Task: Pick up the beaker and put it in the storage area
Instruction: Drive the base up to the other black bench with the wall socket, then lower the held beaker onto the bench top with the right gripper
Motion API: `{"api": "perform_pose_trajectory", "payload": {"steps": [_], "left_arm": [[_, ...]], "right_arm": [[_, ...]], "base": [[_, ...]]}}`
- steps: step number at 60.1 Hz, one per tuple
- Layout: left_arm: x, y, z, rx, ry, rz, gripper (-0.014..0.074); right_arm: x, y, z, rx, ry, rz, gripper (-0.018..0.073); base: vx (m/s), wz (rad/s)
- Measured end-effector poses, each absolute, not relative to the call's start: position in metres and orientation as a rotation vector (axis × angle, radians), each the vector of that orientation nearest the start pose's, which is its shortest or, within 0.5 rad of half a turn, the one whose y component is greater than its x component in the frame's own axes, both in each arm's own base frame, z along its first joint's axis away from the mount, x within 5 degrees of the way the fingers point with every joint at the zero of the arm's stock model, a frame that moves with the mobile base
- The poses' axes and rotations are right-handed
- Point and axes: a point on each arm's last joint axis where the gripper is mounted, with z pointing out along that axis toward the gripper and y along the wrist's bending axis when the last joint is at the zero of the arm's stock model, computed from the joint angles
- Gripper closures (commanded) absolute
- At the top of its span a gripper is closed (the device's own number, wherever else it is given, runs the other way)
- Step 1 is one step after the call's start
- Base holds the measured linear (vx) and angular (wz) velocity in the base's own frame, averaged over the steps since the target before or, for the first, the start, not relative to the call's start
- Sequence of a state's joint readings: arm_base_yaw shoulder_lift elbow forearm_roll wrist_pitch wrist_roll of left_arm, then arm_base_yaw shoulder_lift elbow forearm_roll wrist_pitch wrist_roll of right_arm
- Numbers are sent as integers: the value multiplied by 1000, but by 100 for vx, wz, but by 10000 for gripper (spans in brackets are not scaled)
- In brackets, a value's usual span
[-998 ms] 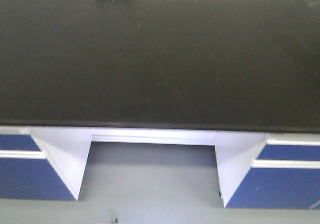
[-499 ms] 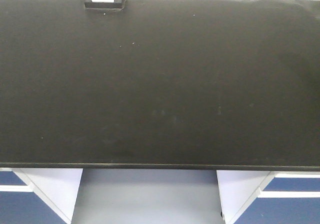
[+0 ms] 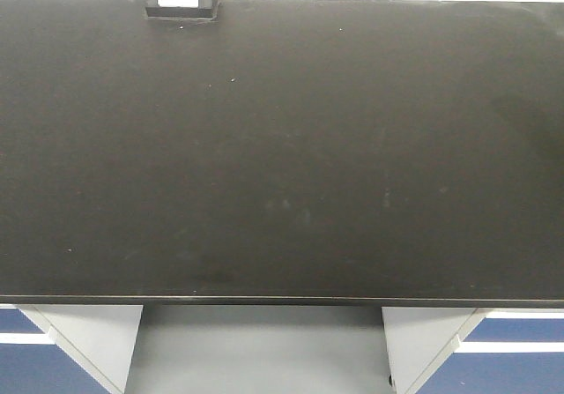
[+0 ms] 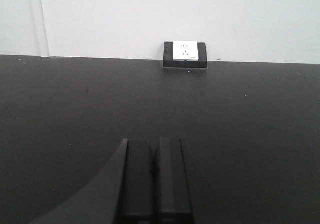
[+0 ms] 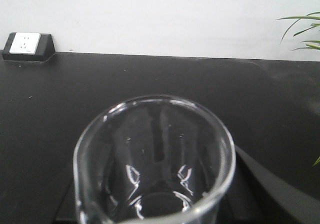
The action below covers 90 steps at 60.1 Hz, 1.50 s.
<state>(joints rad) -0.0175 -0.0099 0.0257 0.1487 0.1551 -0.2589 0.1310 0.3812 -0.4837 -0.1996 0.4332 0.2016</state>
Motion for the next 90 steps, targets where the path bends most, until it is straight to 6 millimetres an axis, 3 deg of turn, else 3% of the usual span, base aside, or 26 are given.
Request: {"api": "perform_pose_trajectory", "payload": {"steps": [90], "left_arm": [[56,1,191,-96,1651,-80,605]], "right_arm": [[83,3,311,-41,1806,32,562]], "base": [[0,0]]}}
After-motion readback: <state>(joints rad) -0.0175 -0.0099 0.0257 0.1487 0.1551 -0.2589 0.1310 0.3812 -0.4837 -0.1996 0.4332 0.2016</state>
